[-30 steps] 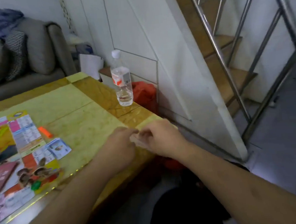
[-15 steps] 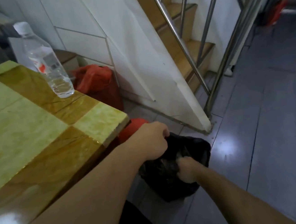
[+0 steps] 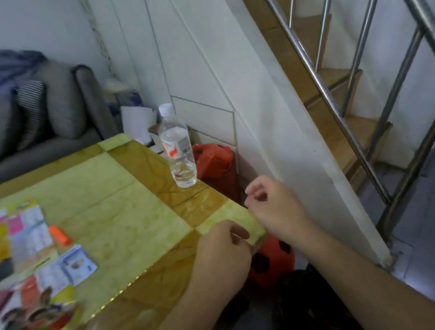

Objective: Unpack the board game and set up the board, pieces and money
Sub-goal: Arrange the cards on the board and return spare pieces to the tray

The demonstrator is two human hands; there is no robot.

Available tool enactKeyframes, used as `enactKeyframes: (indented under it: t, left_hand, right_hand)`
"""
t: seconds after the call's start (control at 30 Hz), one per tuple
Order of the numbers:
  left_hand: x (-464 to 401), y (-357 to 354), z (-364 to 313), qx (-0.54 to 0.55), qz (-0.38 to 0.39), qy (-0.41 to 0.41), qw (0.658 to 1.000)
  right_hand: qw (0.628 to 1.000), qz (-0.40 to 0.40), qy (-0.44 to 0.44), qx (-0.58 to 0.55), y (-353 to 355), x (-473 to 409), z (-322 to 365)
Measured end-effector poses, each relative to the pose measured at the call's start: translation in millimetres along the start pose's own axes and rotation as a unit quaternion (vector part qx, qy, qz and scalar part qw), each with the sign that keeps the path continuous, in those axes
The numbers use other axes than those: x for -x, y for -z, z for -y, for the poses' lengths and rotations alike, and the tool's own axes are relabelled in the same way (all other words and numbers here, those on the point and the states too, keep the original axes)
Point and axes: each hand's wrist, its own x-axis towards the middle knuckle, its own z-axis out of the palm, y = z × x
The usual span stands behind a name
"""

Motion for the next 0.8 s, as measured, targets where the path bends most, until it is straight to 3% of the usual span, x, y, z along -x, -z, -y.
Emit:
enactKeyframes:
  t: [0.13, 0.23, 0.4, 0.57, 0.67, 0.8]
  left_hand:
    - [1.1, 40.9, 18.7, 0.036, -0.058, 0.008, 0.998]
    - [-3.1, 61.8, 35.3, 0.050, -0.076, 0.014, 0.996]
    - [-12.9, 89.9, 53.3, 0.052, -0.106, 0.021, 0.993]
    - [-25.7, 93.2, 39.1, 0.083, -0.116, 0.002, 0.990]
    - [-25.7, 81.8, 9.1, 0.092, -0.114, -0.053, 0.988]
    - [-13.5, 34.6, -43.6, 0.047, -0.014, -0.157, 0.986]
  right_hand:
    - [0.997, 0.027, 0.053, -0.054, -61.9, -71.5, 95.5]
    - [0.998, -0.004, 0.058, -0.037, -98.9, -115.9, 138.0]
    - [0.996, -0.060, 0.060, 0.008, -116.3, -141.3, 148.5]
    - [0.992, -0.062, 0.101, -0.034, -60.9, -91.0, 132.0]
    - [0.986, -0.106, 0.122, -0.032, 4.7, -34.2, 111.0]
    - [0.989, -0.123, 0.084, 0.018, 90.8, 45.0, 54.1]
